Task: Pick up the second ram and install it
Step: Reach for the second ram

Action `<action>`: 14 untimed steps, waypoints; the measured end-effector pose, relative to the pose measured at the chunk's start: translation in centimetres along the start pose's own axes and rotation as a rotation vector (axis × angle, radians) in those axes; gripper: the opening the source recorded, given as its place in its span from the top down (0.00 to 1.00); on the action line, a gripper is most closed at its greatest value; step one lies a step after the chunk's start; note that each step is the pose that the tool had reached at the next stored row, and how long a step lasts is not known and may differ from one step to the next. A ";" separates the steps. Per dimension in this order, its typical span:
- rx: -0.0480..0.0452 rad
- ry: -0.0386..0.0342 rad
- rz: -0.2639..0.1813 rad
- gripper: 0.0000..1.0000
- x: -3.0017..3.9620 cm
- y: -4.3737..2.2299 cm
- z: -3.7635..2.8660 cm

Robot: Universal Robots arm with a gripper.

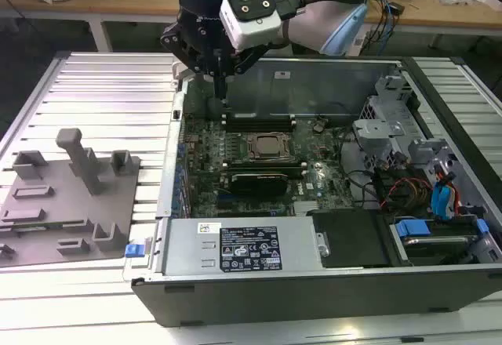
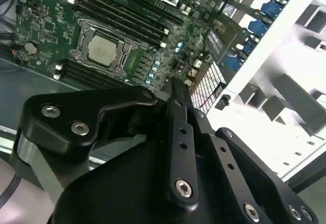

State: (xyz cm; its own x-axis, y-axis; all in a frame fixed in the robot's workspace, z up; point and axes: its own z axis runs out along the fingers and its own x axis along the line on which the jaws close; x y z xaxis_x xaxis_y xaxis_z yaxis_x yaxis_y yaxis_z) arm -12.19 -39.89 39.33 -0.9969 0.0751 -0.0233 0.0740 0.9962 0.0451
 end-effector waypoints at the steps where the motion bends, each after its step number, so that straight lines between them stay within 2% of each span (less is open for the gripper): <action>1: 0.0001 0.0000 0.000 0.89 0.69 -0.05 -0.02; 3: 0.0000 0.0000 0.000 0.89 1.94 -0.14 -0.05; 9: 0.0001 0.0000 0.000 0.89 3.63 -0.27 -0.09; 14: 0.0000 0.0000 0.000 0.89 5.76 -0.43 -0.11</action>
State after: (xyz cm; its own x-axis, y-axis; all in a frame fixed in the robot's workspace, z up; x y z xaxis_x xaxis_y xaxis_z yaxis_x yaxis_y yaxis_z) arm -17.97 -39.88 39.28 -0.9969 0.0754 -0.0233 0.0743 0.9962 0.0451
